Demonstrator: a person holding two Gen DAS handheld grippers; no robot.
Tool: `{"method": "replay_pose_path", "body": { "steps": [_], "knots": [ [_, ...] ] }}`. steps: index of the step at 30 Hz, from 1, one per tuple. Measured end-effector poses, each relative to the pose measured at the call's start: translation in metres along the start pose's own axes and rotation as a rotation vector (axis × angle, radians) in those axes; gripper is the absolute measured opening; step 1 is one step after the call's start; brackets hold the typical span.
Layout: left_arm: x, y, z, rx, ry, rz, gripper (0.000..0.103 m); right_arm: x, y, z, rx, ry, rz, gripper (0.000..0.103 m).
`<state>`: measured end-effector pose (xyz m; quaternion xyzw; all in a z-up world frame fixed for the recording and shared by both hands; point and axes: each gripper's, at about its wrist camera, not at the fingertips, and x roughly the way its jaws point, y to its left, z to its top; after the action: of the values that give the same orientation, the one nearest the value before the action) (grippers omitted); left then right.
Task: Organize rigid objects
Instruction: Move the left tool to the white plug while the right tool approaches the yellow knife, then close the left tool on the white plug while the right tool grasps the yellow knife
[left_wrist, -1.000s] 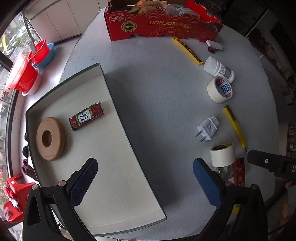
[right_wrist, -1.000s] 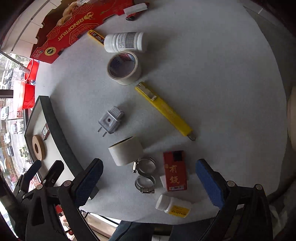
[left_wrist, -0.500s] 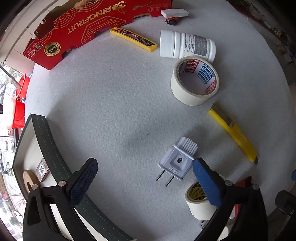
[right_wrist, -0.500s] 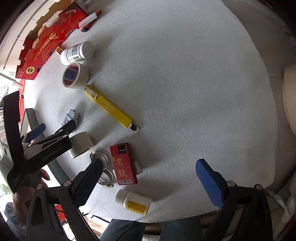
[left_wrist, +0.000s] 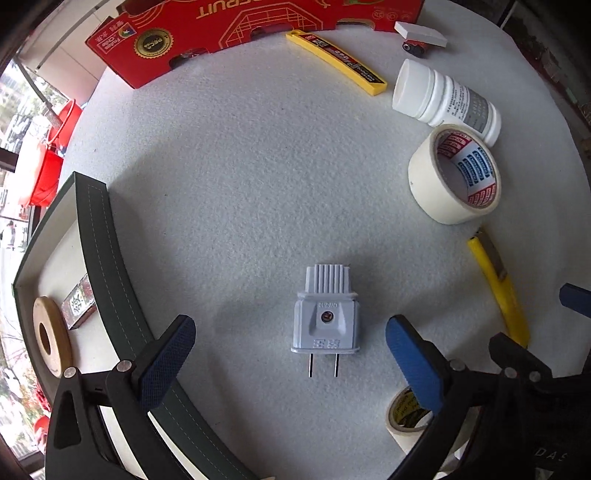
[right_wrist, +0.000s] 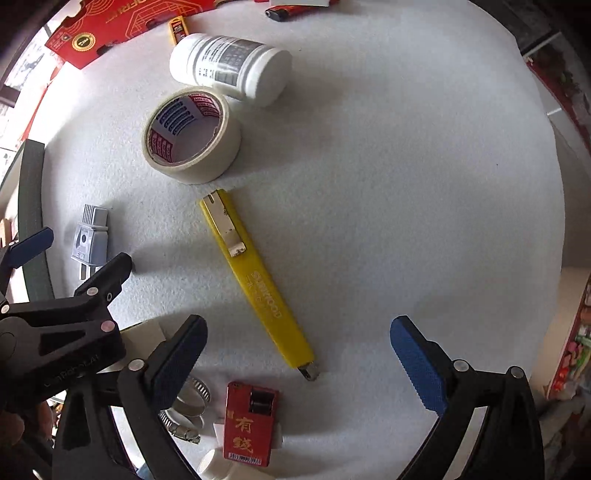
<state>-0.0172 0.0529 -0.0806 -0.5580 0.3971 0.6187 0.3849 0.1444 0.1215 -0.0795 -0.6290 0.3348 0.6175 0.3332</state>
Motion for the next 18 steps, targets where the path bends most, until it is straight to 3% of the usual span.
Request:
{"method": "replay_pose_path", "body": {
  "steps": [4,6,13,18],
  "knots": [
    [0.007,0.011,-0.001,-0.086,0.023,-0.072,0.103,0.009,-0.006,0.009,-0.017,0.011,0.033,0.100],
    [0.006,0.013,-0.003,-0.087,0.011,-0.067,0.103,0.019,-0.016,0.010,-0.013,0.048,0.056,0.103],
    [0.003,0.022,-0.016,-0.129,-0.006,-0.064,0.103,0.019,-0.024,0.005,-0.019,0.033,0.035,0.103],
    [0.002,0.012,-0.015,-0.139,0.028,-0.063,0.103,0.020,-0.015,0.016,-0.049,0.047,0.018,0.102]
  ]
}}
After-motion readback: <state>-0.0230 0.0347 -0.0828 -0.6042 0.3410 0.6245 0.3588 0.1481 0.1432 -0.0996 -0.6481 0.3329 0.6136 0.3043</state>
